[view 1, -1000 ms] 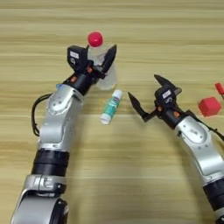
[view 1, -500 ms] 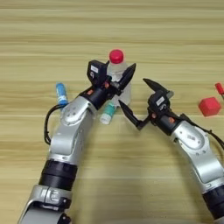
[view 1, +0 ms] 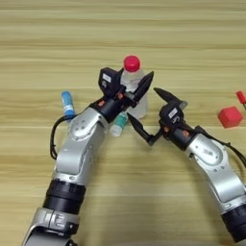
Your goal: Move the objects on the table
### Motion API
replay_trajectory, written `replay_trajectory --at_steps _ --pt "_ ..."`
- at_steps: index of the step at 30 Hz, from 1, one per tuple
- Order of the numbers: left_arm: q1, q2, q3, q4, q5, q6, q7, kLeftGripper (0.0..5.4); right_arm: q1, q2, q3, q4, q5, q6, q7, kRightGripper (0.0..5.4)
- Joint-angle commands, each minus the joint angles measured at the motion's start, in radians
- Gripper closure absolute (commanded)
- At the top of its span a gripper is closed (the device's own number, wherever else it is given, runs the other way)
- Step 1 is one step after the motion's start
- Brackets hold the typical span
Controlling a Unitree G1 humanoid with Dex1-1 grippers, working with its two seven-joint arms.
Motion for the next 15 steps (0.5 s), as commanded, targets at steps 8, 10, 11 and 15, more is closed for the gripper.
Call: replay_trajectory --at_steps 8,10,11,15 --pt "0.030 -0.017 -0.037 -0.109 -0.029 0.054 -0.021 2.36 -0.012 0.003 0.005 0.015 -0.016 -0.005 -0.019 0.00" --pt "0.033 -0.020 -0.042 -0.101 -0.026 0.055 -0.022 2.36 -0.013 0.004 0.005 0.015 -0.016 -0.006 -0.020 0.00" --pt "0.035 -0.021 -0.045 -0.099 -0.025 0.055 -0.023 2.36 -0.013 0.004 0.006 0.014 -0.016 -0.005 -0.020 0.00" --pt "0.049 -0.027 -0.066 -0.096 -0.020 0.056 -0.027 2.36 -0.013 0.007 0.009 0.015 -0.018 -0.004 -0.019 0.00"
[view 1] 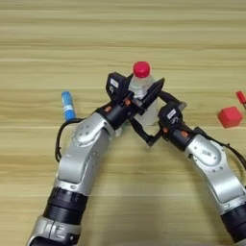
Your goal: Move the objects on the table
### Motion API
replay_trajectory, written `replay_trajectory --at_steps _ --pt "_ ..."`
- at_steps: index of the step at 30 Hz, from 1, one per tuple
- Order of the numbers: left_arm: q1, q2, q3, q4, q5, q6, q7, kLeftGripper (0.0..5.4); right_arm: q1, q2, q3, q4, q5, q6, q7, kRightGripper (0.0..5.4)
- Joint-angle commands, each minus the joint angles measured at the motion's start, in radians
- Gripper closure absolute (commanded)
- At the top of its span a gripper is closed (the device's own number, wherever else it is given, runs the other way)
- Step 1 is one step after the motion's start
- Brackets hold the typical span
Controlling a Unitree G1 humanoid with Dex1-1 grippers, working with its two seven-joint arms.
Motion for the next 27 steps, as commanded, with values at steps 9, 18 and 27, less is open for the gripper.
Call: replay_trajectory --at_steps 9,18,27 --pt "0.006 -0.017 -0.029 0.028 0.002 -0.006 -0.011 2.36 -0.010 0.009 0.009 0.001 -0.003 -0.002 -0.001 0.00" --pt "0.005 -0.018 -0.029 0.042 0.006 -0.012 -0.009 2.36 -0.003 0.016 0.013 -0.014 0.016 0.025 0.011 0.80" --pt "0.004 -0.019 -0.025 0.046 0.005 -0.016 -0.008 2.36 -0.002 0.013 0.020 -0.012 0.030 0.054 0.022 1.68"
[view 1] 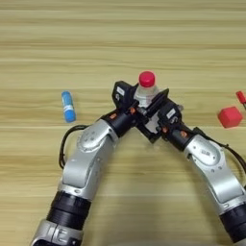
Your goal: Move the objects on the table
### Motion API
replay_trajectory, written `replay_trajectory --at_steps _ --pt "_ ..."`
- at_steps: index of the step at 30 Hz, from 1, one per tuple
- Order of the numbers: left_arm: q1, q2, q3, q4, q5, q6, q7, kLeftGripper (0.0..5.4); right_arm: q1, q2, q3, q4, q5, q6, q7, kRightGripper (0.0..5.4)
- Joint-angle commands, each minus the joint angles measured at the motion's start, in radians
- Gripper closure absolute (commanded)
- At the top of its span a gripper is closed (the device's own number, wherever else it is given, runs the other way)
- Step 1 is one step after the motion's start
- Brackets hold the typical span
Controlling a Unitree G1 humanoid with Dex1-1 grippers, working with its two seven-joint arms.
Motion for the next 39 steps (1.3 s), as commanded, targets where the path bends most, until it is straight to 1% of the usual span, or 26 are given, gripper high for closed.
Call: replay_trajectory --at_steps 1,6,11,14,15,19,23,31,33,35,37,39 --pt "-0.018 -0.012 0.004 -0.005 0.002 -0.015 -0.002 2.36 -0.003 0.004 0.010 -0.011 0.010 0.023 0.017 1.71" --pt "-0.016 -0.012 0.004 -0.011 0.002 -0.015 -0.002 2.36 0.000 0.001 0.011 -0.019 0.013 0.028 0.017 1.85" --pt "-0.016 -0.012 0.006 -0.012 0.001 -0.017 -0.002 2.36 -0.002 0.000 0.008 -0.017 0.015 0.029 0.014 1.87" --pt "-0.017 -0.011 0.004 -0.012 0.011 -0.020 0.004 2.36 -0.005 0.001 -0.003 -0.013 0.017 0.024 0.004 1.88" --pt "-0.018 -0.011 0.005 -0.010 0.015 -0.021 0.009 2.00 -0.007 0.002 -0.008 -0.011 0.017 0.019 -0.001 1.88" --pt "-0.025 -0.011 0.012 -0.012 0.011 -0.017 0.012 1.51 -0.022 0.007 -0.043 -0.002 0.017 0.001 -0.035 2.02" --pt "-0.024 -0.012 0.012 -0.023 0.004 -0.018 0.006 1.05 -0.039 0.010 -0.076 0.013 0.003 -0.024 -0.076 2.14" --pt "-0.027 -0.012 0.028 -0.032 -0.006 -0.017 -0.004 0.15 -0.076 0.014 -0.139 0.066 -0.011 -0.011 -0.156 2.17" --pt "-0.033 -0.011 0.040 -0.031 -0.008 -0.021 -0.001 0.02 -0.086 0.013 -0.151 0.086 -0.018 -0.003 -0.175 2.17" --pt "-0.043 -0.009 0.060 -0.028 -0.010 -0.027 0.006 0.00 -0.095 0.011 -0.161 0.111 -0.025 0.003 -0.191 2.17" --pt "-0.056 -0.006 0.086 -0.021 -0.012 -0.036 0.015 0.00 -0.104 0.009 -0.170 0.137 -0.031 0.012 -0.207 2.17" --pt "-0.078 -0.001 0.126 0.000 -0.012 -0.051 0.028 0.00 -0.117 0.007 -0.184 0.170 -0.038 0.026 -0.228 2.17"
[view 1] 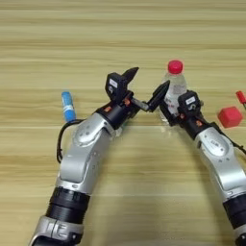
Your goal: Move the objects on the table
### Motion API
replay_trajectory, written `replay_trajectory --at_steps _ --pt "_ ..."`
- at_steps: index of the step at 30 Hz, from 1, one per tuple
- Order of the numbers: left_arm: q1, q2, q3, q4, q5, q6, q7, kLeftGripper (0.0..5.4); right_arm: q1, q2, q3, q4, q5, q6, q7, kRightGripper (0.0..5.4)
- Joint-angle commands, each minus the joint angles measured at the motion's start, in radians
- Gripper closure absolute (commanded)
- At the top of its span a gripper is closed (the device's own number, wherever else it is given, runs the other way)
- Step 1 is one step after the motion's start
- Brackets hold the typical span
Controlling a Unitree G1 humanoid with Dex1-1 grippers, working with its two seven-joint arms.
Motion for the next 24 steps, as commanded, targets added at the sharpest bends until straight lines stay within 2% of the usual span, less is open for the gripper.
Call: replay_trajectory --at_steps 1,3,6,8,10,12,17,24 --pt "-0.051 0.012 0.069 0.032 -0.011 -0.035 0.029 0.00 -0.056 -0.002 -0.031 0.047 -0.012 0.019 -0.040 2.17" --pt "-0.072 0.016 0.105 0.052 -0.013 -0.052 0.043 0.00 -0.064 -0.003 -0.035 0.067 -0.017 0.023 -0.048 2.17" --pt "-0.127 0.031 0.191 0.126 0.006 -0.094 0.120 0.00 -0.068 -0.003 -0.034 0.087 -0.021 0.029 -0.054 2.17" --pt "-0.168 0.064 0.235 0.227 0.080 -0.183 0.200 0.00 -0.069 -0.003 -0.036 0.094 -0.018 0.034 -0.056 2.17" --pt "-0.208 0.094 0.269 0.362 0.137 -0.241 0.280 0.00 -0.070 -0.003 -0.037 0.098 -0.017 0.037 -0.057 2.17" --pt "-0.236 0.110 0.296 0.482 0.155 -0.257 0.338 0.00 -0.069 -0.003 -0.037 0.102 -0.018 0.039 -0.060 2.17" --pt "-0.287 0.142 0.305 0.706 0.224 -0.315 0.434 0.00 -0.062 -0.002 -0.032 0.119 -0.033 0.045 -0.070 2.17" --pt "-0.313 0.148 0.297 0.793 0.243 -0.353 0.445 0.00 -0.044 0.009 -0.006 0.133 -0.056 0.058 -0.078 2.17"
